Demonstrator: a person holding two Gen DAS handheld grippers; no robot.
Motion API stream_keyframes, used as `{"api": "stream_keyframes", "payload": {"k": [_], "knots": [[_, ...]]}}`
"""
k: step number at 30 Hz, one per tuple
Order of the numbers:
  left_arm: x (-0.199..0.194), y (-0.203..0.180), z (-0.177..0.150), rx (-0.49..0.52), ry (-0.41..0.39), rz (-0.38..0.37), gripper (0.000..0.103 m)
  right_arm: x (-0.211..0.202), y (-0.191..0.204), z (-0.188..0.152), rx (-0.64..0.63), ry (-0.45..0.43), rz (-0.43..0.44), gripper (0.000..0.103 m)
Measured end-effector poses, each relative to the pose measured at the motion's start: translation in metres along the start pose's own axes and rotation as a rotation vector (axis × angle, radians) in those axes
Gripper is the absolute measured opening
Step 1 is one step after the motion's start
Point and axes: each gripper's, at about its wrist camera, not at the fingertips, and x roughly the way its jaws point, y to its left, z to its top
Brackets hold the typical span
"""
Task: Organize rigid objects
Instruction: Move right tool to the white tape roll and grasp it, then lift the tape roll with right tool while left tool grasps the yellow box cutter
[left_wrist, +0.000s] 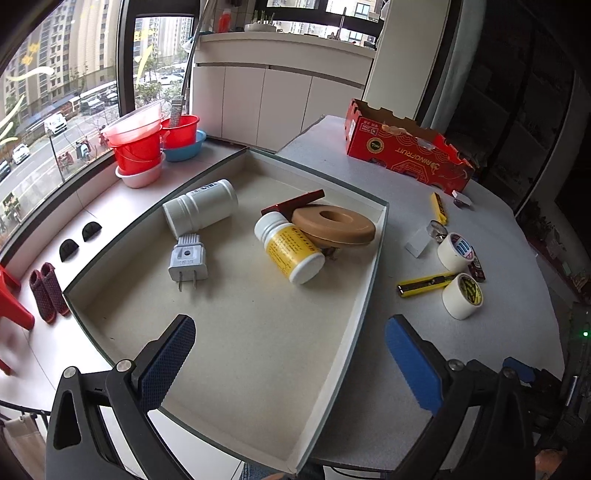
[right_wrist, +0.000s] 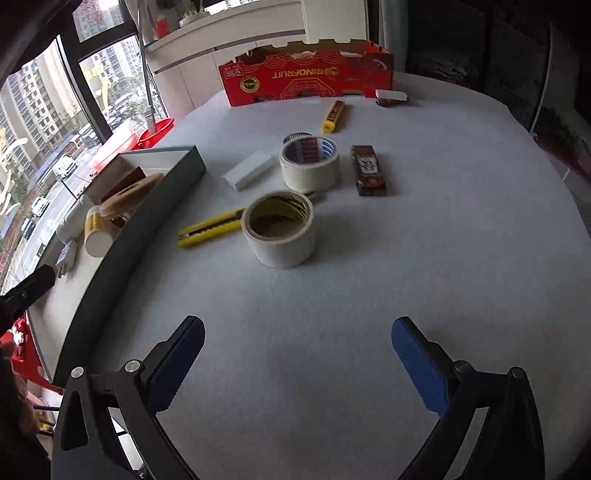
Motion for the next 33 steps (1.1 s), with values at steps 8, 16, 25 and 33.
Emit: {"api": "stream_keyframes", "payload": {"k": [8,16,25,33], "knots": [[-0.011,-0.045,-0.023,0.126,0.002,-0.05,0.103,0.0,0.004,-0.01,-0.118,-0.074,-0.062,0.103],[-0.013,-0.042,-0.031,0.123,0.012,-0.057,0.103,0.026,0.034,0.028,-0.209,-0.036,-0.018,0.103],[-0.017,-0.034,-0.03,0.105,0.028,-0.076,0.103,0.044,0.053,0.063,-0.215,-0.042,-0.013,0.09],[-0.019,-0.051,-0.018,0.146,0.023,-0.06,0.103,0.027,0.027,0.058,-0.147,-0.04,0.033,0.05]]}}
